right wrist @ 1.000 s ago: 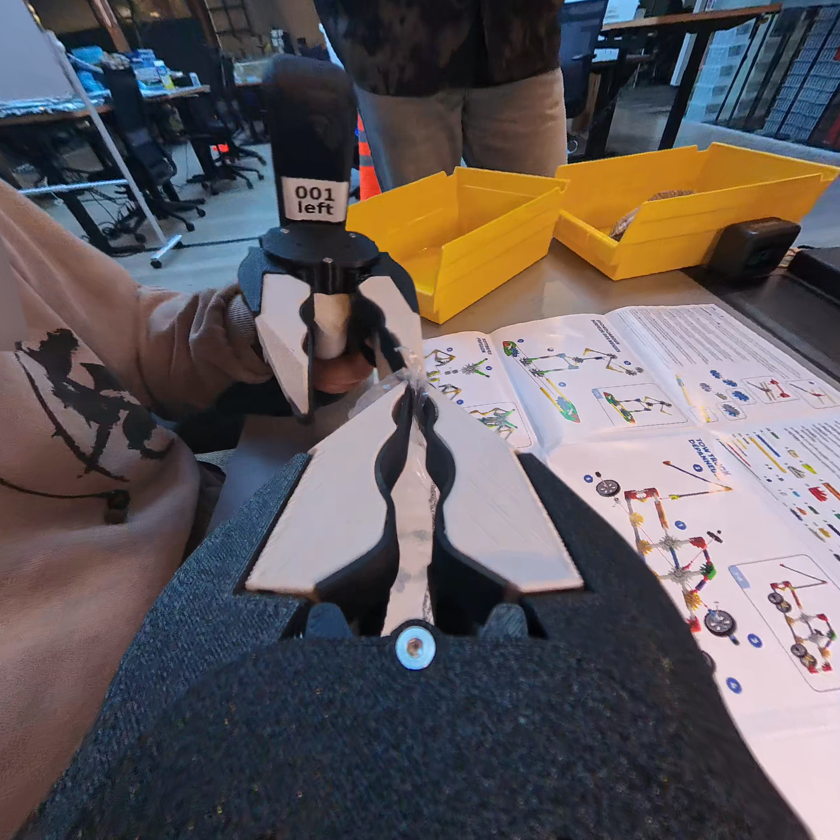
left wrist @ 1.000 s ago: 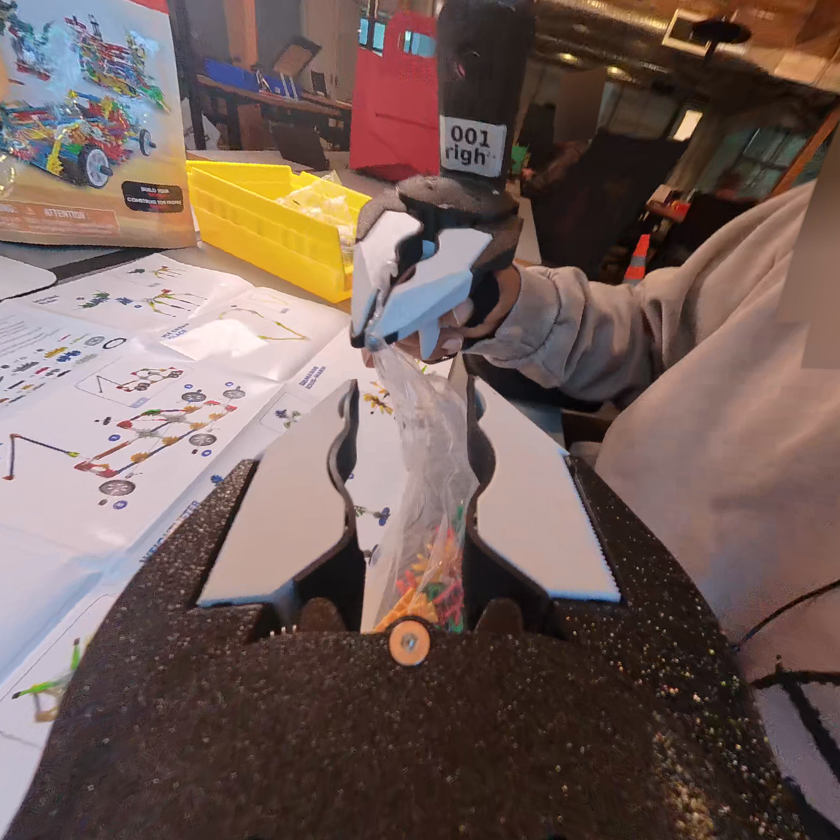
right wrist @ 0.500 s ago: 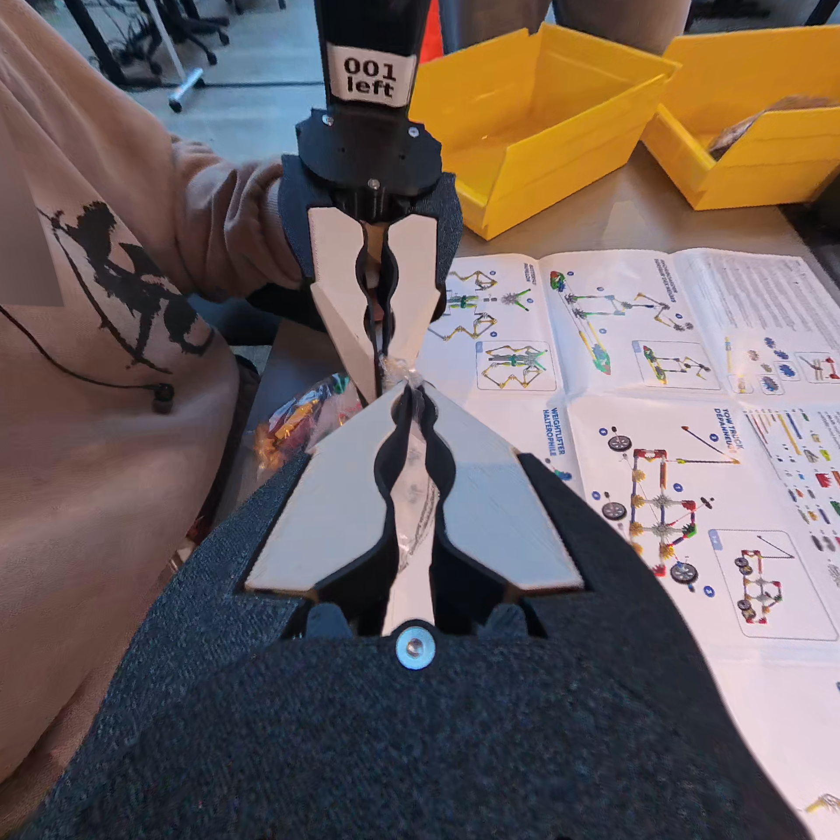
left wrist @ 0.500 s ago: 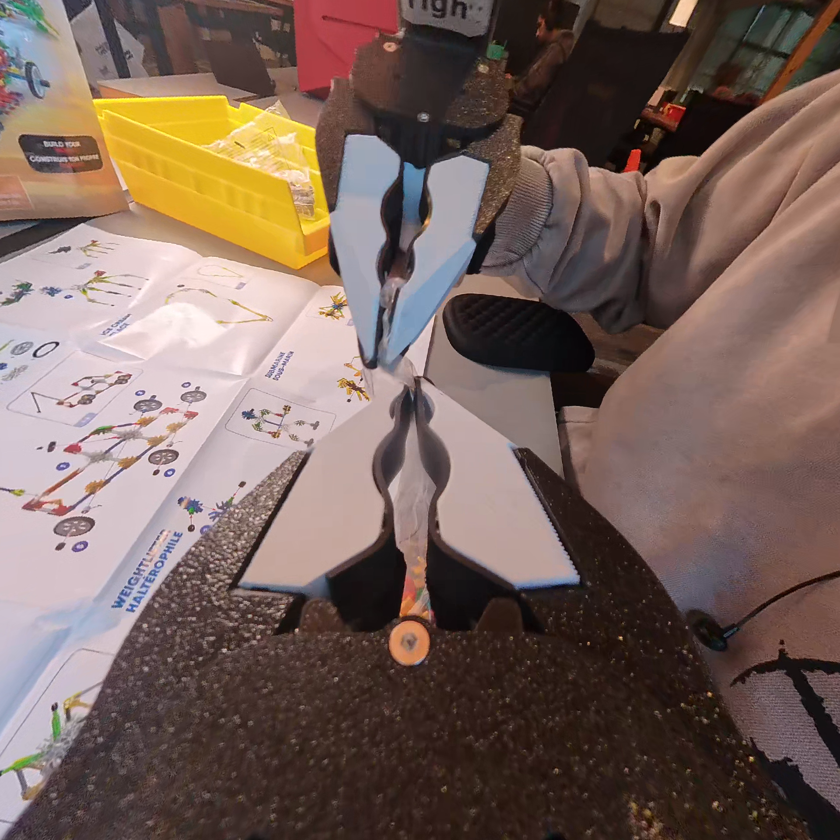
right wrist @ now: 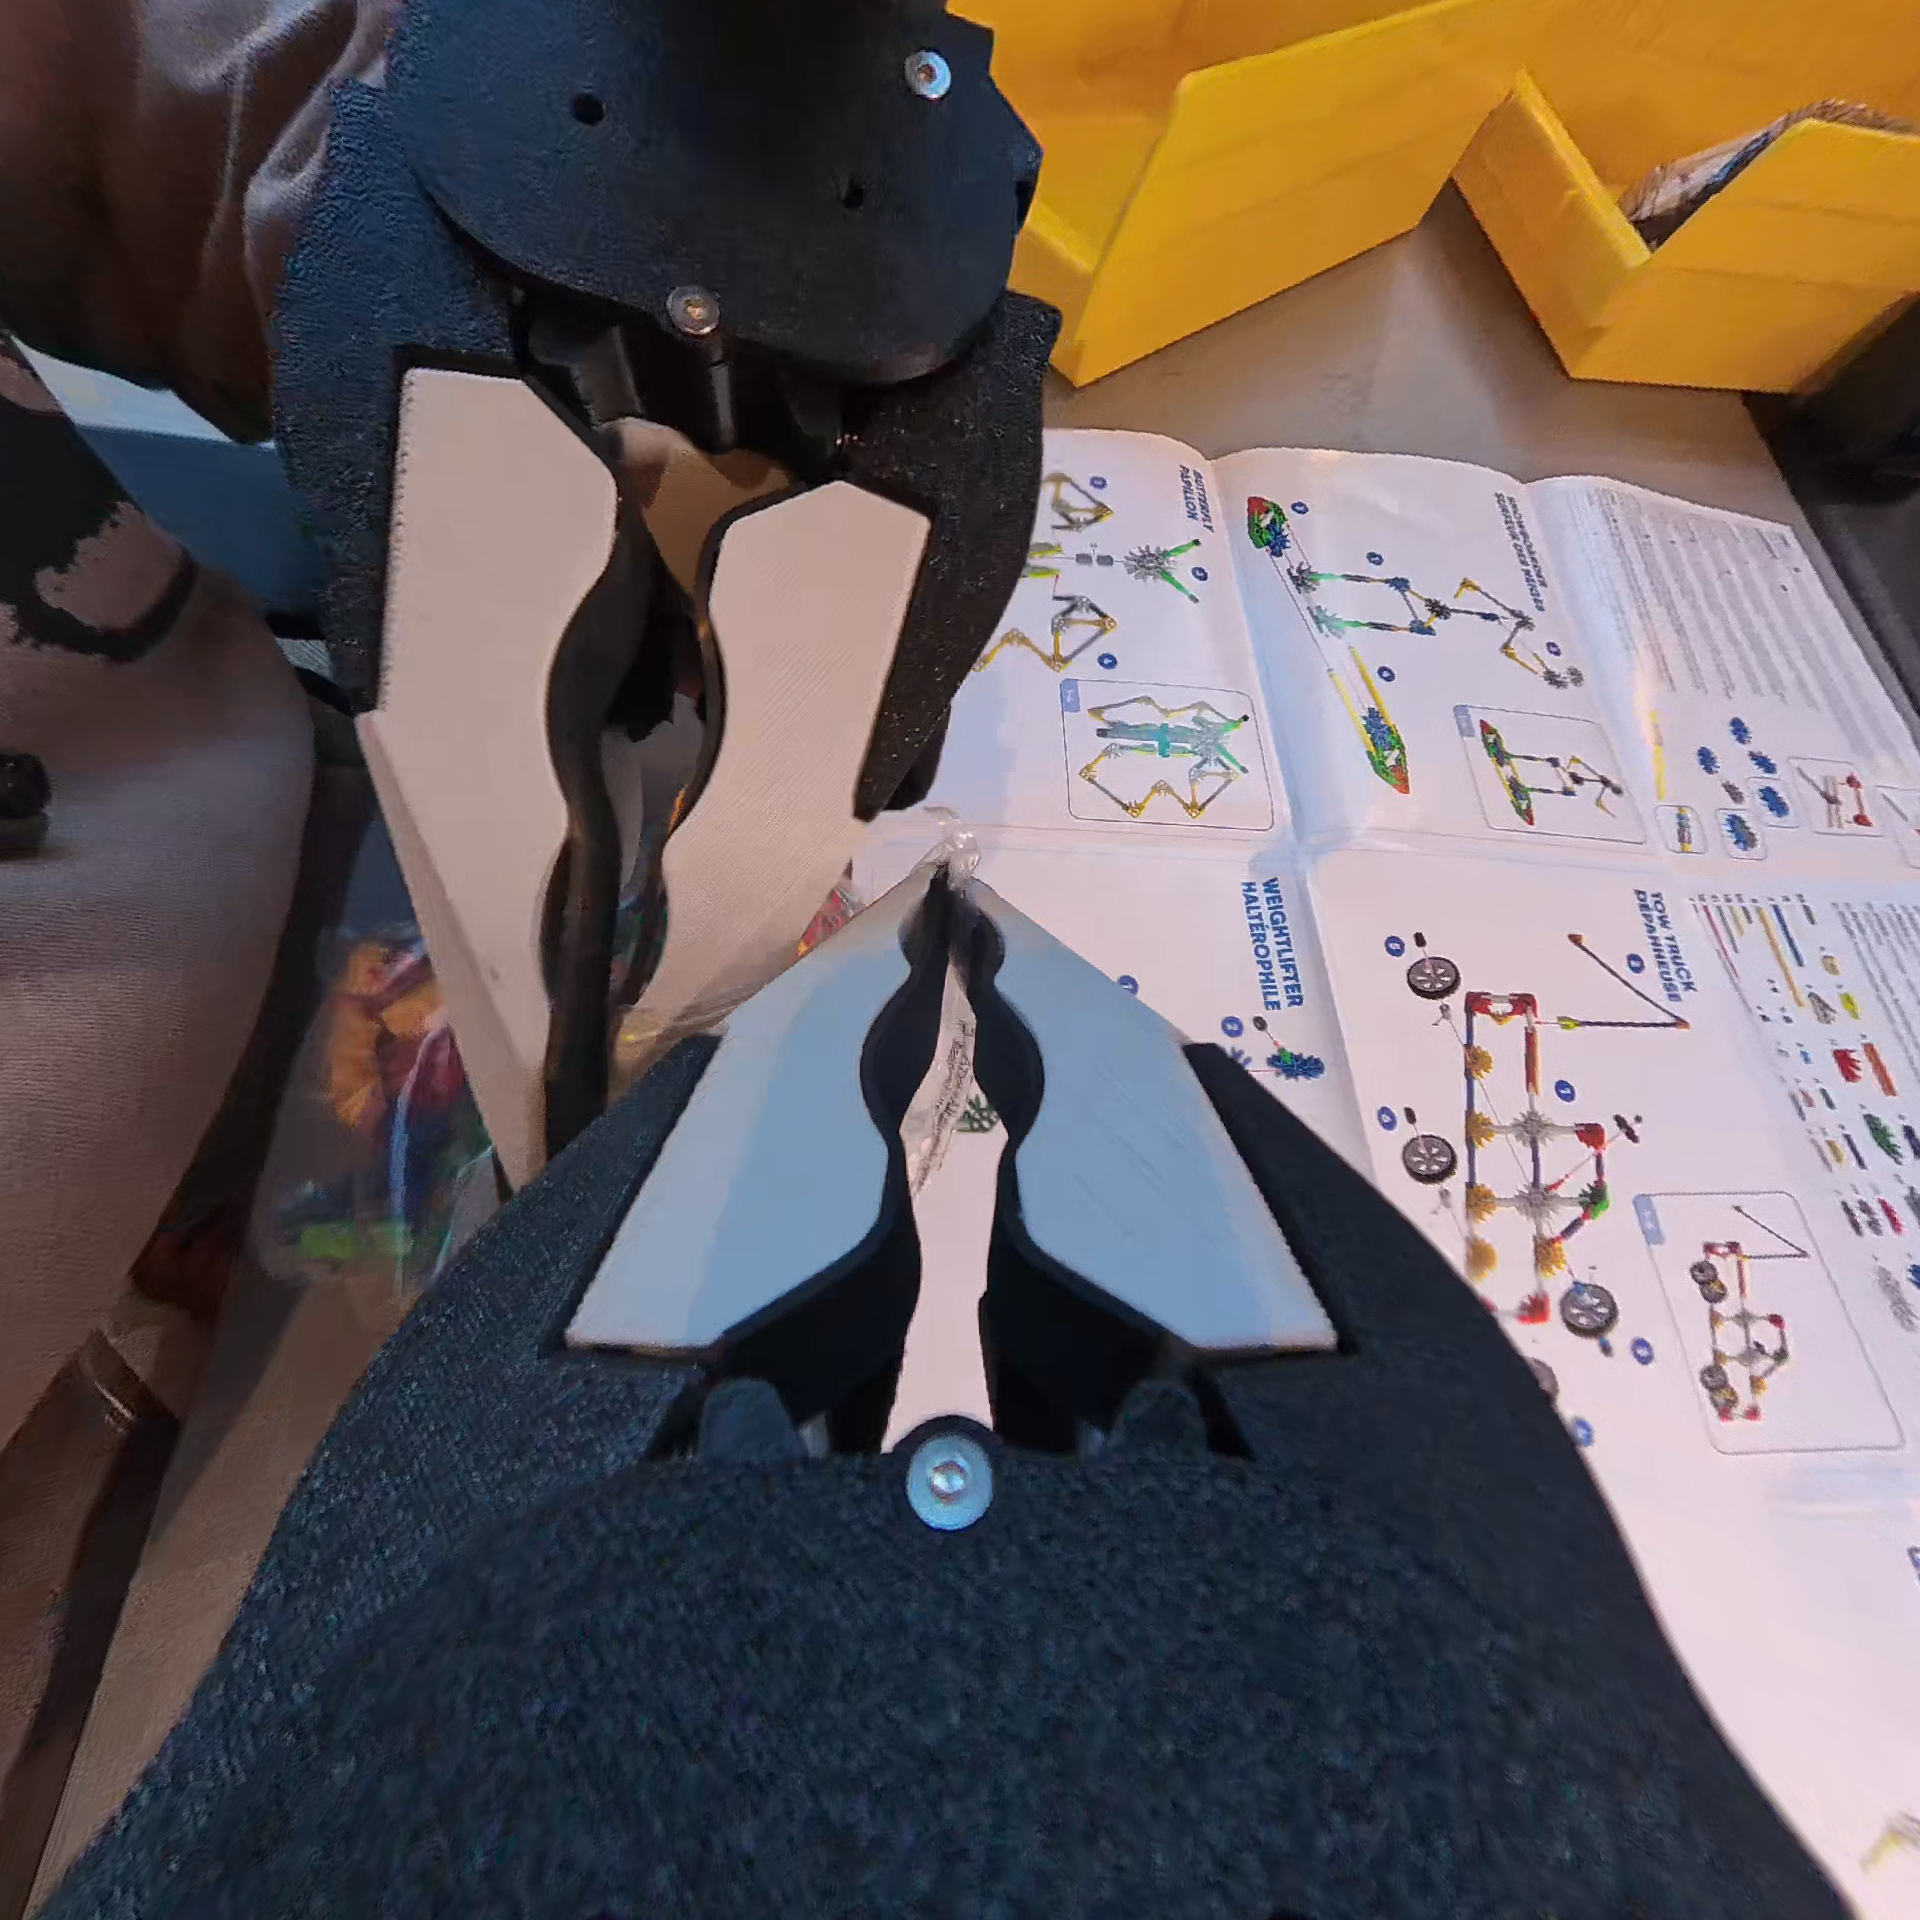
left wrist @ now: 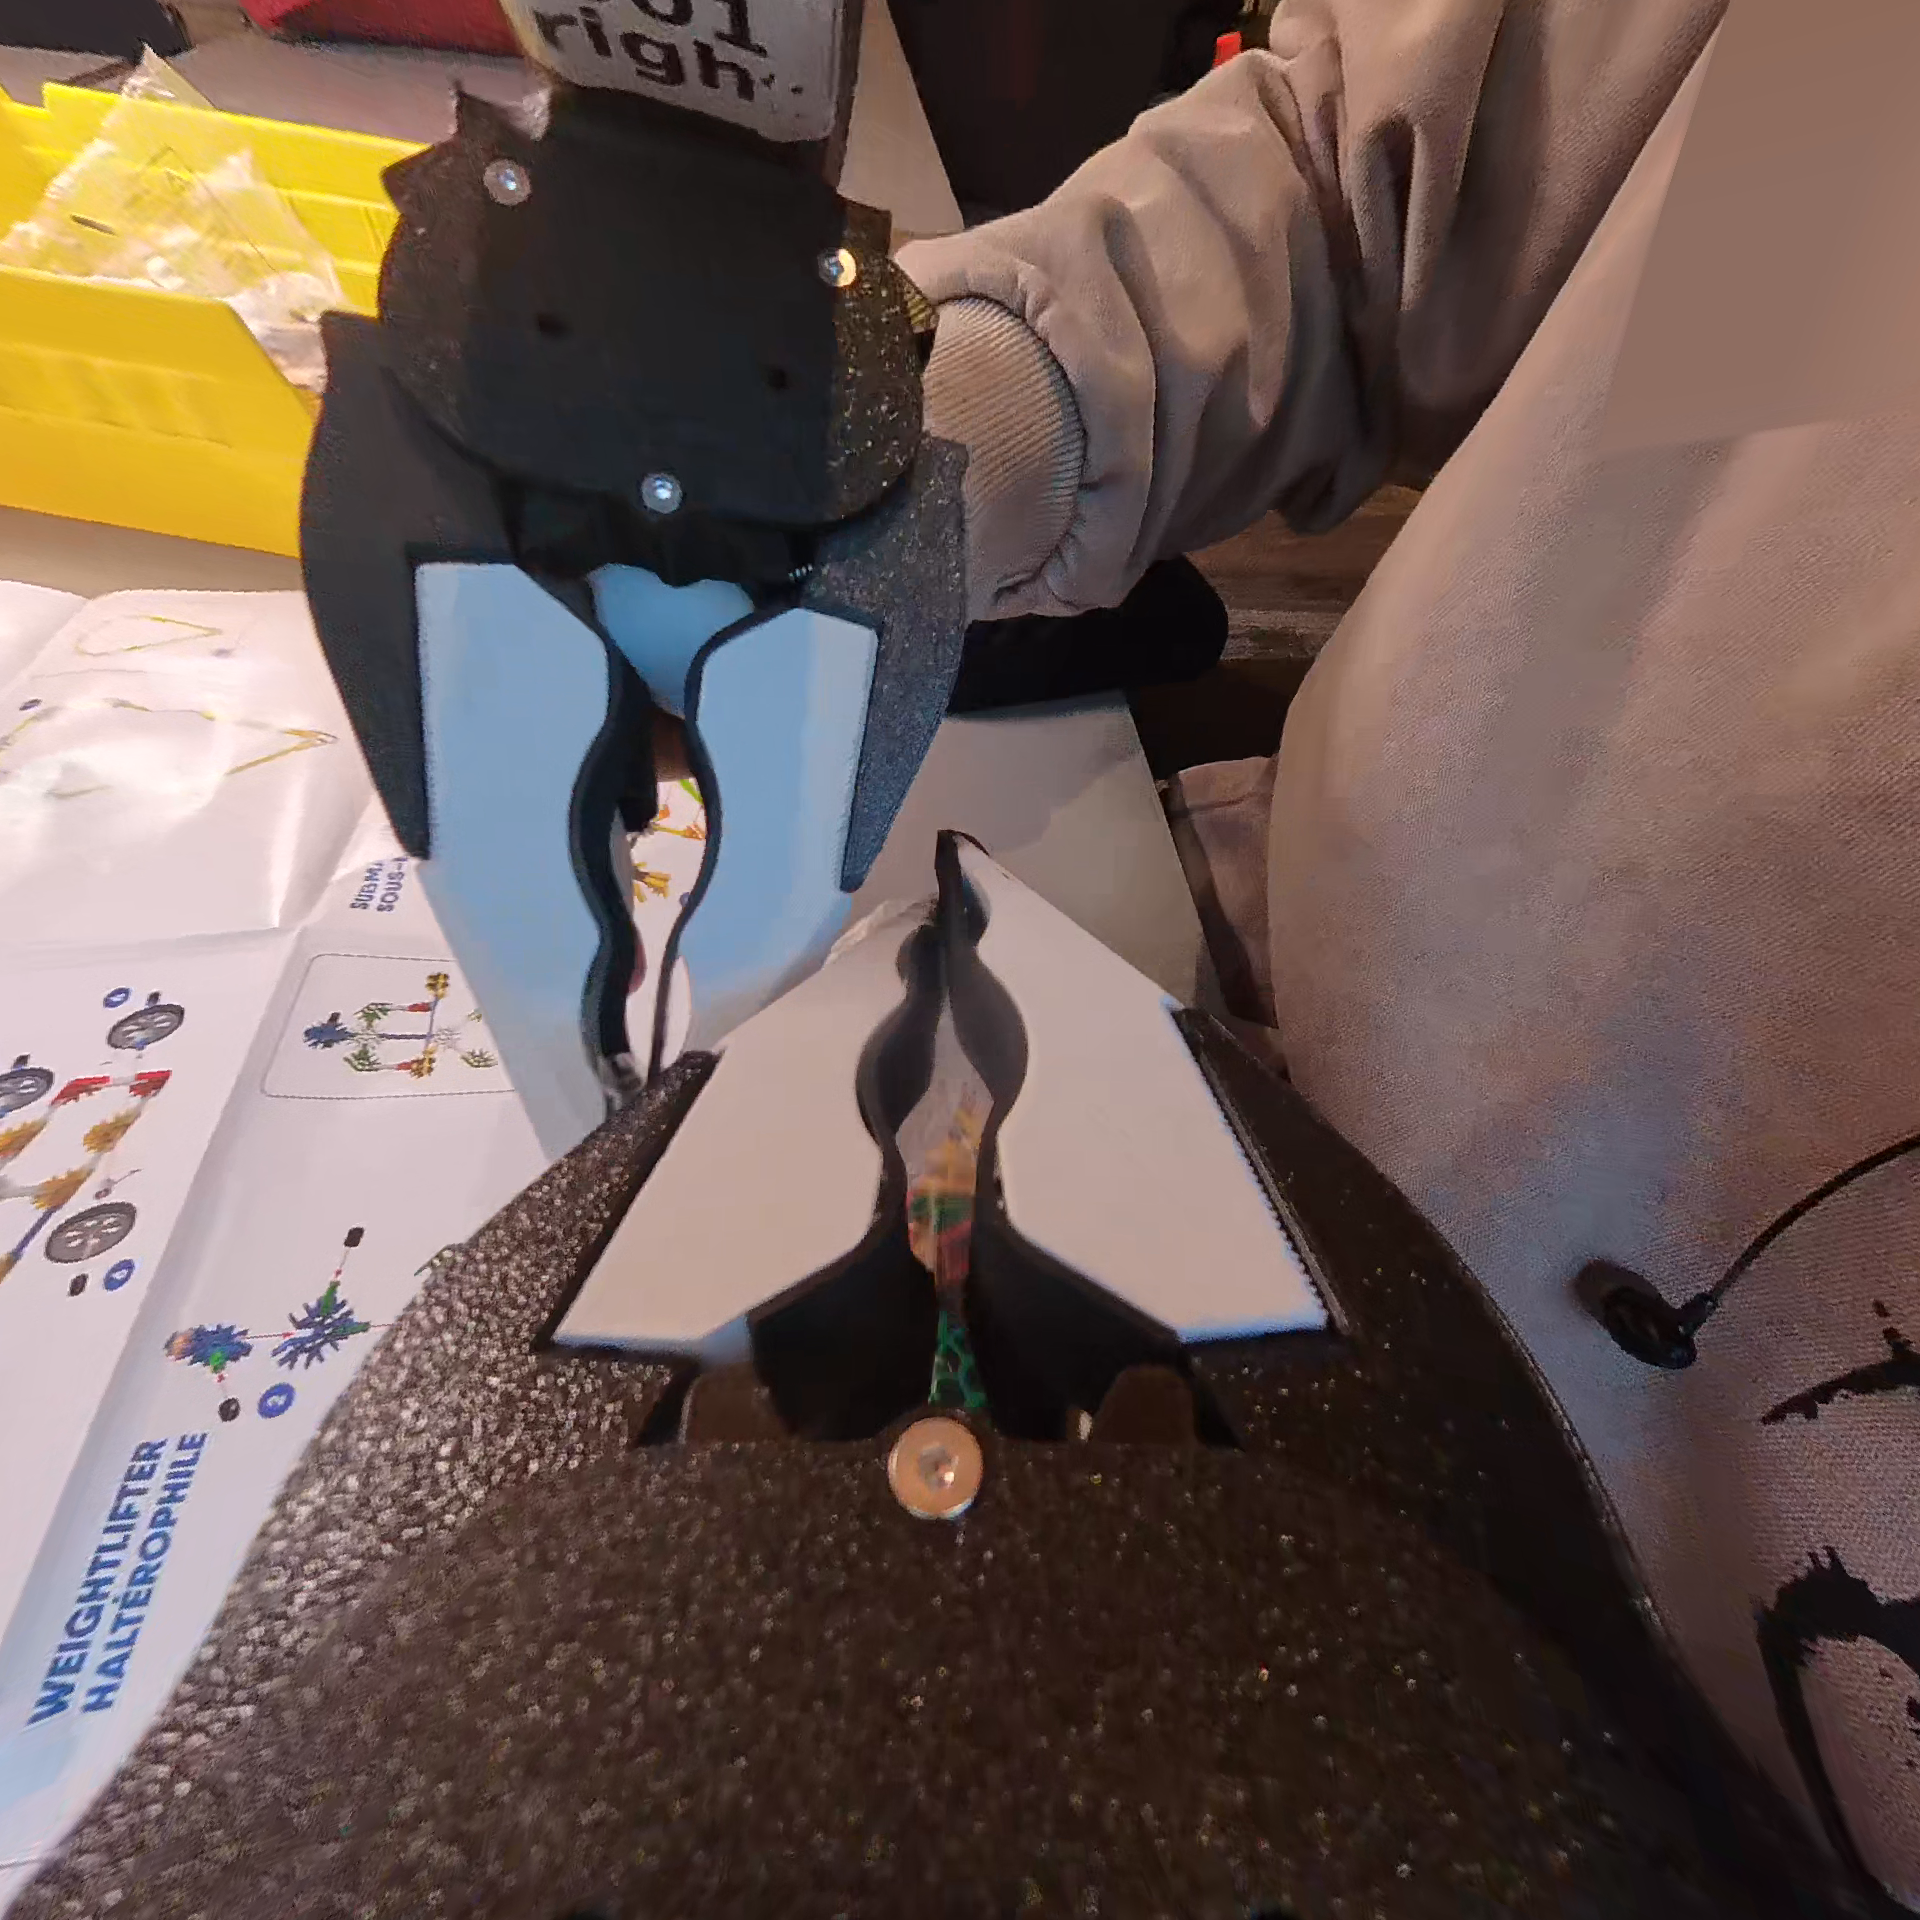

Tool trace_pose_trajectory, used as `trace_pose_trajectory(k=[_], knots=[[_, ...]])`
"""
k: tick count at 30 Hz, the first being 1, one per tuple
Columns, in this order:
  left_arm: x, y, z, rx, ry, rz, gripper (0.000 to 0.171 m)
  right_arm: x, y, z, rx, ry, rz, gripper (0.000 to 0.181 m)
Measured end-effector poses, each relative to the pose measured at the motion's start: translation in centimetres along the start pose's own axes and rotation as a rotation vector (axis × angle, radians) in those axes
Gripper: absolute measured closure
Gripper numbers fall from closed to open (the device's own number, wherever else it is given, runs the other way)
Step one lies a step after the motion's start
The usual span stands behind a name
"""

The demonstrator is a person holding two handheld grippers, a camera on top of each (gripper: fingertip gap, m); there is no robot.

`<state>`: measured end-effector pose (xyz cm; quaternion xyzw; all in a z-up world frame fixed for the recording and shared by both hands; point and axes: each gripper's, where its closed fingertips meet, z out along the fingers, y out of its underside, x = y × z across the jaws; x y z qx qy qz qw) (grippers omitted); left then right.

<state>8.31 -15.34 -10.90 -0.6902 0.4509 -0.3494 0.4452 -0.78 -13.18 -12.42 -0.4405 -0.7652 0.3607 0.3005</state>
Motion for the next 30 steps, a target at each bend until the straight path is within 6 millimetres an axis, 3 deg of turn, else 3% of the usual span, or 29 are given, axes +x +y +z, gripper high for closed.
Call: trace_pose_trajectory(k=[9, 14, 19, 23, 28, 30], knots=[[-0.4, 1.0, 0.1, -0.035, -0.016, 0.011, 0.171, 1.8, -0.1, 1.7, 0.111, 0.069, 0.082, 0.181], [-0.4, -0.4, -0.6, 0.051, -0.02, 0.01, 0.171, 3.2, -1.2, -0.6, 0.203, 0.1, 0.163, 0.181], [-1.3, -0.1, -0.8, 0.029, -0.115, 0.041, 0.171, 3.8, -2.2, -4.8, 0.279, 0.175, 0.102, 0.181], [-2.6, -0.5, -1.9, 0.086, -0.202, -0.039, 0.146, 3.3, -2.8, -7.9, 0.325, 0.185, 0.106, 0.181], [-3.0, -2.5, -1.9, 0.196, -0.229, -0.149, 0.144, 2.3, -3.0, -8.1, 0.335, 0.174, 0.105, 0.181], [-3.8, -2.4, -1.7, 0.167, -0.288, -0.146, 0.167, 2.3, -3.4, -7.7, 0.336, 0.189, 0.087, 0.181]])
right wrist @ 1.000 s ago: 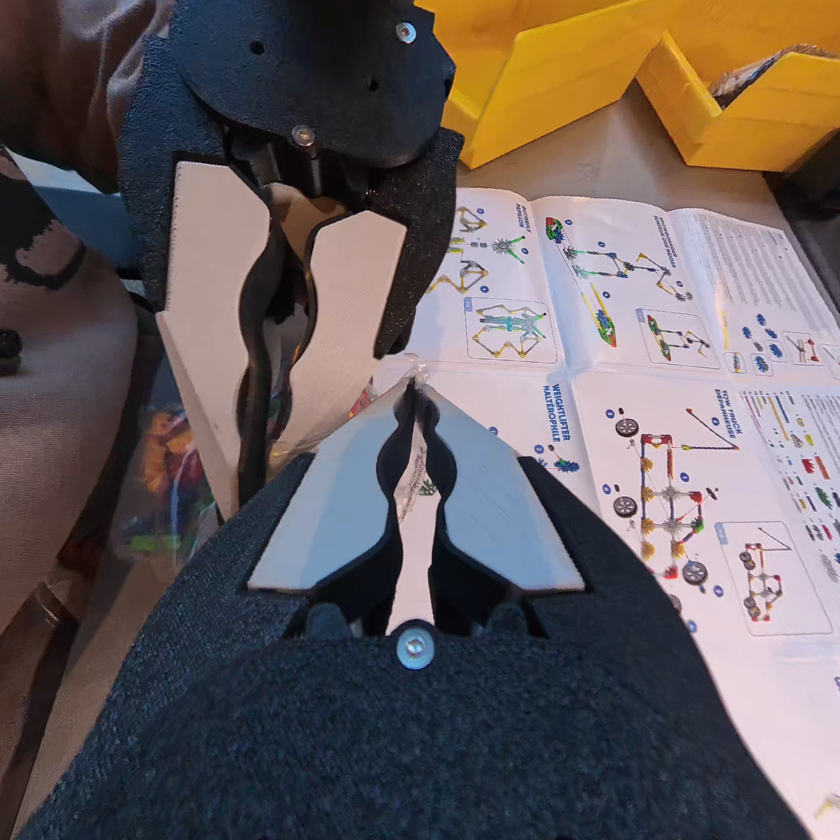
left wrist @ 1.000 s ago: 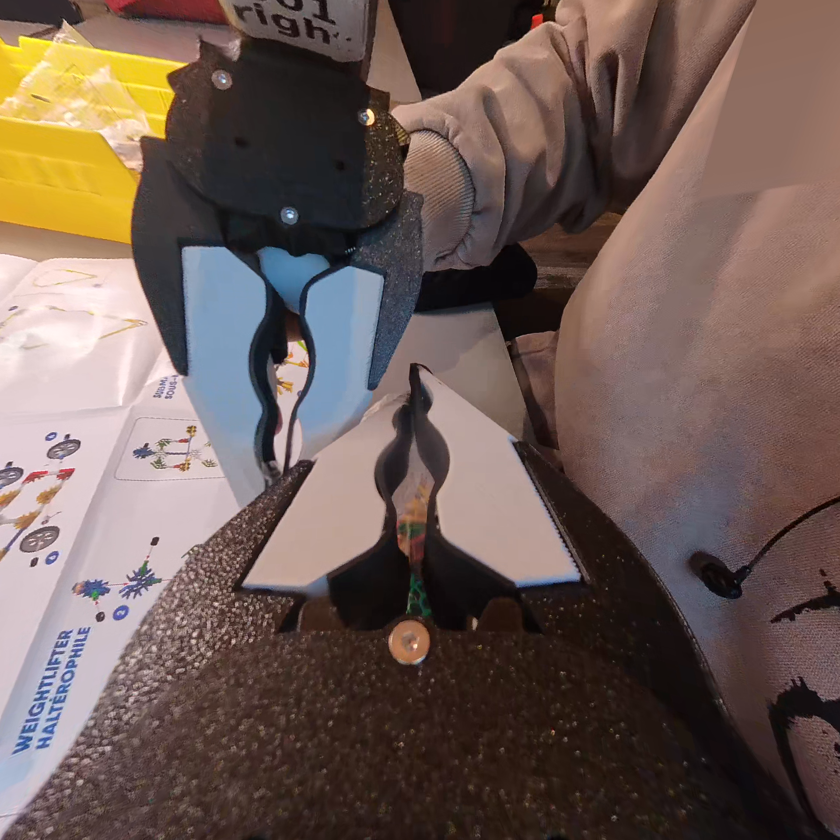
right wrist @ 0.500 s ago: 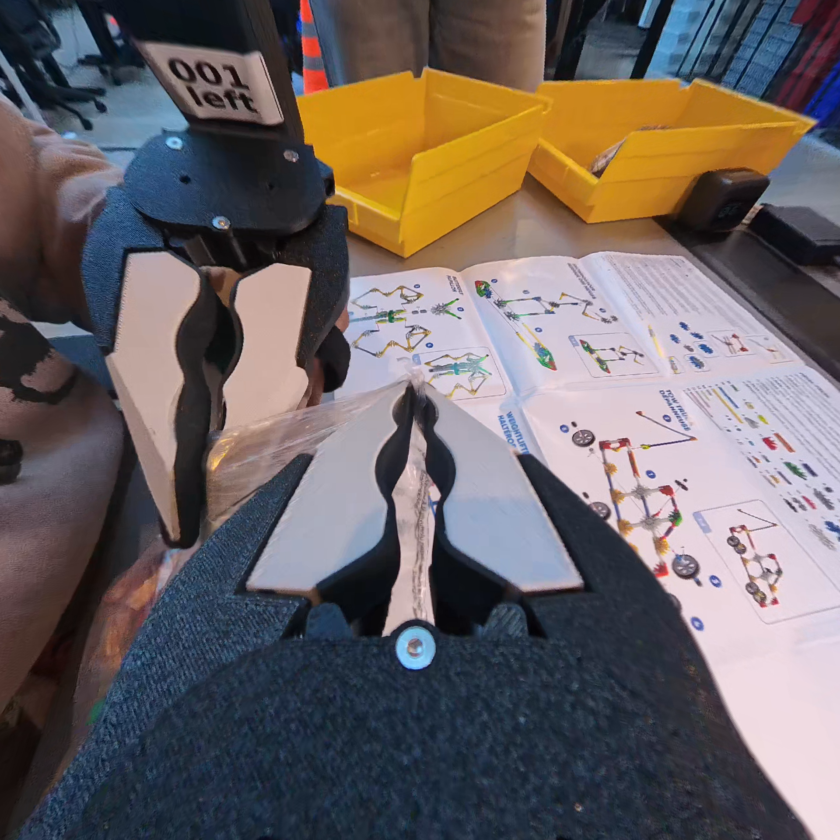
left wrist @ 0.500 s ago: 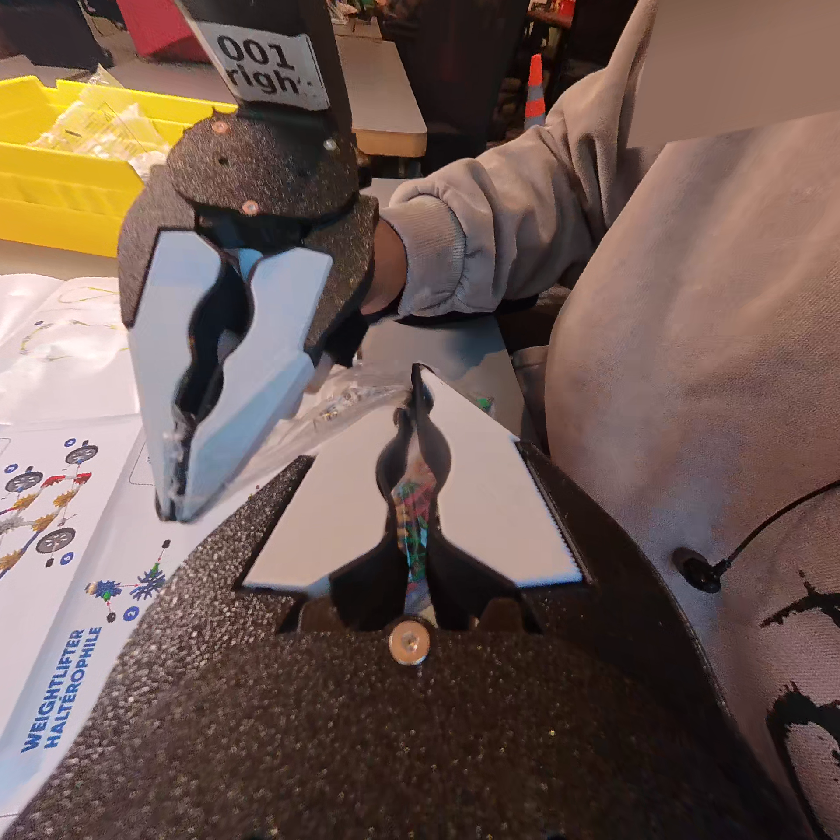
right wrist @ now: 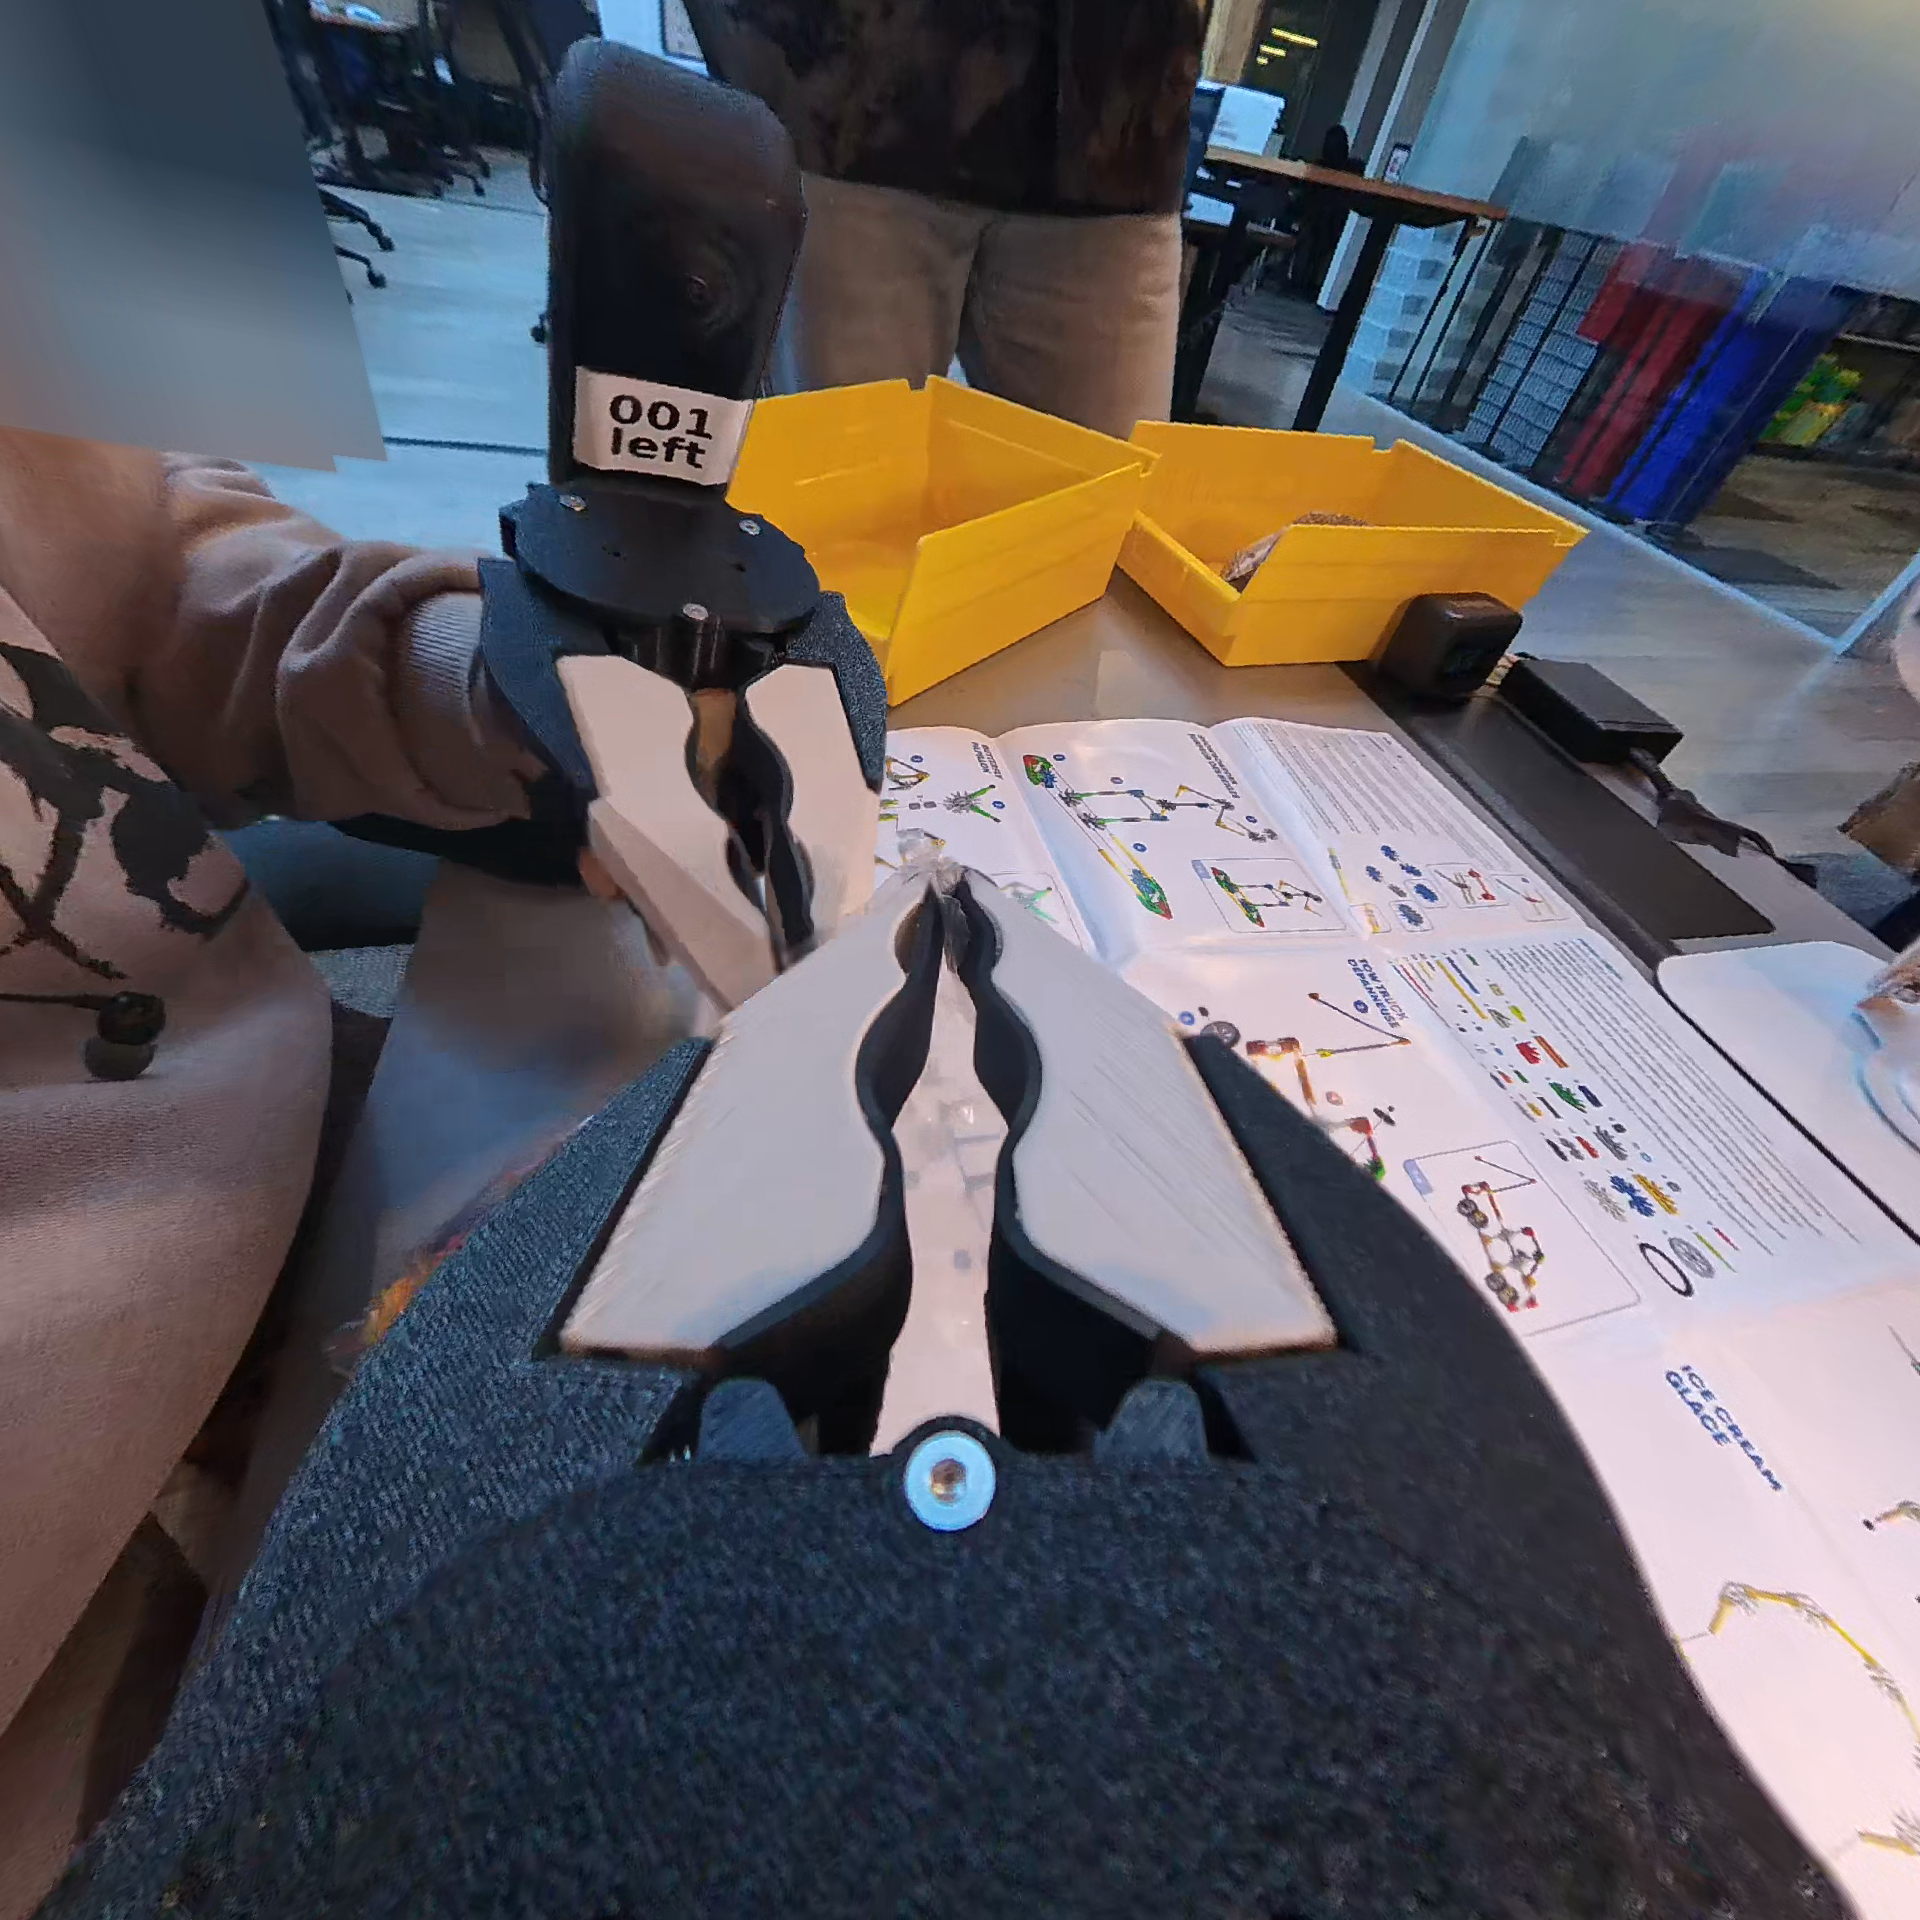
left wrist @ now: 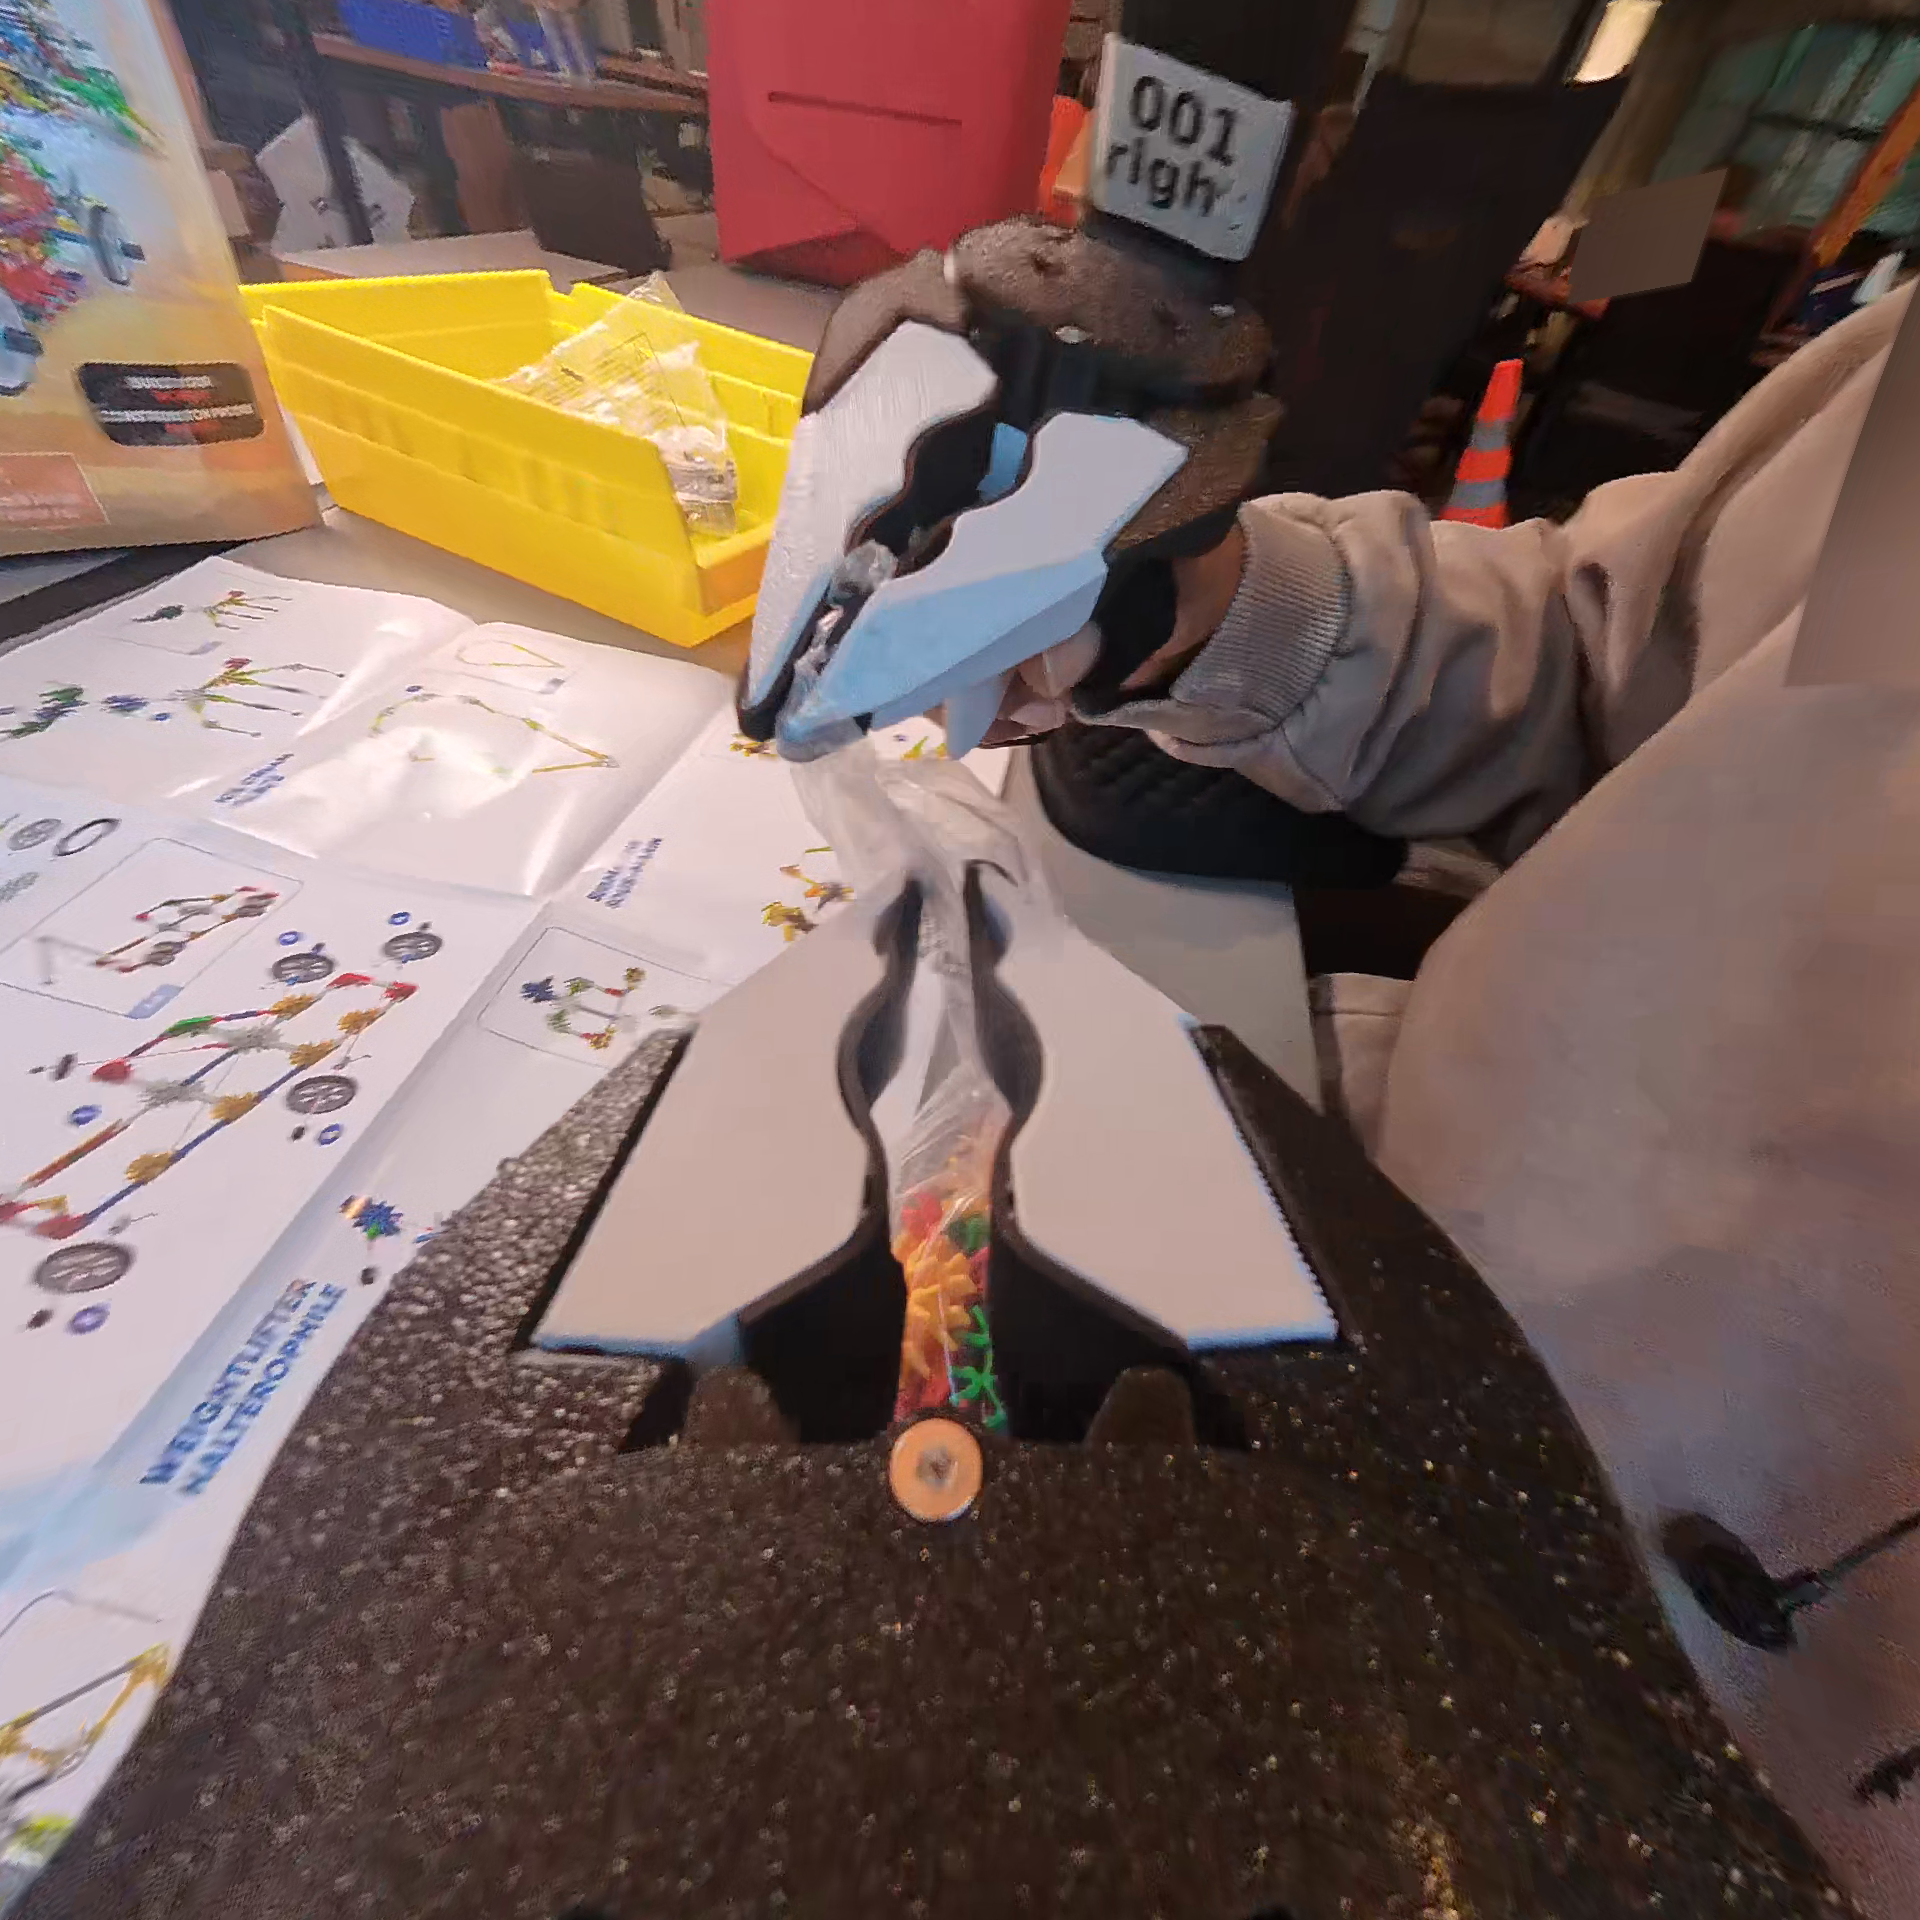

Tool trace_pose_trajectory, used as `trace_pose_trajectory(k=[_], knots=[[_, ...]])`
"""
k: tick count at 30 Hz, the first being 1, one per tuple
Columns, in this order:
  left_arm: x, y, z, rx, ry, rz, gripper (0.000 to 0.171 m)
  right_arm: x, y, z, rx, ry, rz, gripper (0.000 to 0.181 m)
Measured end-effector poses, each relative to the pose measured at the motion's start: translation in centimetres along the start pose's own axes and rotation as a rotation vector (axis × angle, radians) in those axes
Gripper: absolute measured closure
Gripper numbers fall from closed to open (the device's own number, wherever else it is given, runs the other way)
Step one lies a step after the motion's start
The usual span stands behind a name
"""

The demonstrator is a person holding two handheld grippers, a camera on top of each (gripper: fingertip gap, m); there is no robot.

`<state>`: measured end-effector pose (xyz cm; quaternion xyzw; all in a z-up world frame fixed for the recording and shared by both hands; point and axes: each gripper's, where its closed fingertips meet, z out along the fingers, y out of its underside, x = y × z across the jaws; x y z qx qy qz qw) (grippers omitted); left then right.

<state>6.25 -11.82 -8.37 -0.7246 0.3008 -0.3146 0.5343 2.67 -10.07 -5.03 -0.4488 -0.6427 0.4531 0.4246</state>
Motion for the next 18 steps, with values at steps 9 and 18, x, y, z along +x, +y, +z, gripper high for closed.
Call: trace_pose_trajectory(k=[9, 18], knots=[[-5.0, -0.2, -1.8, -0.023, -0.232, -0.078, 0.171, 3.7, 1.7, -0.2, -0.075, 0.221, 0.095, 0.173], [-7.6, 1.5, -0.5, -0.102, -0.343, -0.044, 0.171, 5.8, 5.5, -0.8, -0.178, 0.317, 0.158, 0.167]])
